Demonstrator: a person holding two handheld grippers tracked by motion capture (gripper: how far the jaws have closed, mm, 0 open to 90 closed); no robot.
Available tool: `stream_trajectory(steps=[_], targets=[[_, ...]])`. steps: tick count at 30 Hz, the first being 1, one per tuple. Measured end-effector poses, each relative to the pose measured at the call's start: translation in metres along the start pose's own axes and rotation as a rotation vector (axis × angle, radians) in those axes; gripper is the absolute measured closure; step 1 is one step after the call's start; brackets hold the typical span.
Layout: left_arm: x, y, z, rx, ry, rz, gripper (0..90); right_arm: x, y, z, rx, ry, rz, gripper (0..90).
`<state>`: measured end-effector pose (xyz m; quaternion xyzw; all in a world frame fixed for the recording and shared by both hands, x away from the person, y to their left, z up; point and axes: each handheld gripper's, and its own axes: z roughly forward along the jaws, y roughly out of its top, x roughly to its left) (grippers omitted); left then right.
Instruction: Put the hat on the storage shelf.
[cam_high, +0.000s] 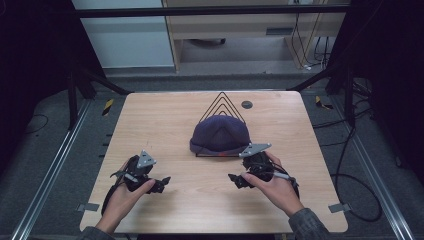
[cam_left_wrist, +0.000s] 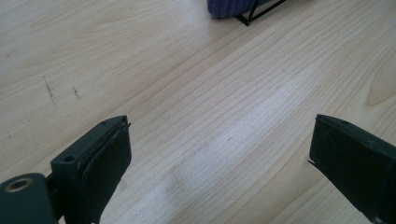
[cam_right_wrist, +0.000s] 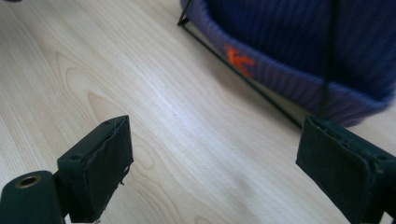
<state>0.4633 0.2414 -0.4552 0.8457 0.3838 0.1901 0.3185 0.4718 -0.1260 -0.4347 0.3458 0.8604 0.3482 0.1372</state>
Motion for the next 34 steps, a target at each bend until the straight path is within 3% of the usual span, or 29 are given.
stream_trajectory(steps=[6,9,19,25,29,34], targets=[[0.009,-0.015,0.008,0.056,-0.025,-0.012,4.1,0.010,-0.007,0.027,0.025,0.054,0.017,10.5],[0.012,-0.022,0.012,0.094,-0.010,-0.021,4.1,0.013,-0.009,0.040,0.025,0.074,0.024,10.5],[0.018,-0.027,0.020,0.154,-0.007,-0.040,3.9,0.017,-0.018,0.069,0.081,0.038,0.025,9.5],[0.018,-0.029,0.025,0.188,-0.025,-0.035,1.5,0.024,-0.021,0.076,0.054,-0.009,-0.014,3.1],[0.019,-0.030,0.025,0.190,-0.032,-0.050,0.6,0.027,-0.030,0.079,-0.047,-0.020,-0.002,2.3],[0.020,-0.031,0.025,0.190,-0.045,-0.035,0.0,0.027,-0.030,0.079,-0.046,-0.021,-0.001,2.3]])
